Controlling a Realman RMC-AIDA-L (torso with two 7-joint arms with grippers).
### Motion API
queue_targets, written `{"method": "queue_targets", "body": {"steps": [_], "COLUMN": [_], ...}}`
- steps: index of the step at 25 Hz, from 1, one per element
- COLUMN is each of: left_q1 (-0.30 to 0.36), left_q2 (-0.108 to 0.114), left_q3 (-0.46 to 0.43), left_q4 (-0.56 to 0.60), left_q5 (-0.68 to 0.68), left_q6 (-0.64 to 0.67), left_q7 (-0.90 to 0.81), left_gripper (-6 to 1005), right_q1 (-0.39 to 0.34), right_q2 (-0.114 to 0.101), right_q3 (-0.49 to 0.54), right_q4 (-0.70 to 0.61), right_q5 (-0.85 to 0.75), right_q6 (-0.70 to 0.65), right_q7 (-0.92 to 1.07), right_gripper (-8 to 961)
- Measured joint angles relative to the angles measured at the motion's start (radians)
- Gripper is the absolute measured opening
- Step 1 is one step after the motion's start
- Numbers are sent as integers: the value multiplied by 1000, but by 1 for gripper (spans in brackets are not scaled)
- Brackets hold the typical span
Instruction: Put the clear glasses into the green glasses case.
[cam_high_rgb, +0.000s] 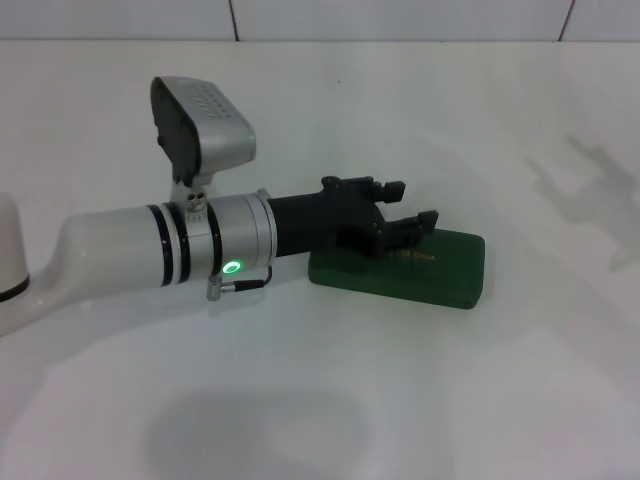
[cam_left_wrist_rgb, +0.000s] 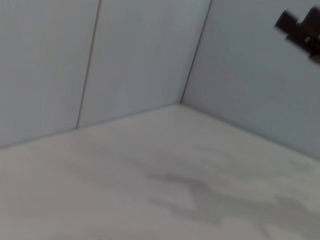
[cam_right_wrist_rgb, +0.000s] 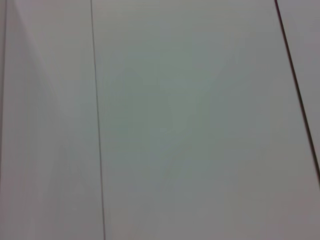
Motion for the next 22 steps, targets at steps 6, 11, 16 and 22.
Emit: {"method": "queue_targets", "body": {"steps": [6,11,16,22], "left_q1": [29,57,103,191], "left_q2": [9,36,78,75], "left_q3": [-63,-188,-239,-272], "left_q4": [0,1,-8,-6], "left_q5": [-72,-44,-37,-16], "left_q6": [163,347,464,483], "left_q7": [110,132,163,320], "left_gripper": [604,602,601,599], "right_q1": [12,75,130,144], "right_q2": [-11,-66,-87,-52], "right_q3": [-6,-17,-17,-17], "right_q4": [-56,-139,-130,-148], "right_q5": [-170,-469,-602,-670], "right_q6": [-40,-110,-177,-150], "right_q7": [44,246,291,246], "right_gripper": [667,667,667,668]}}
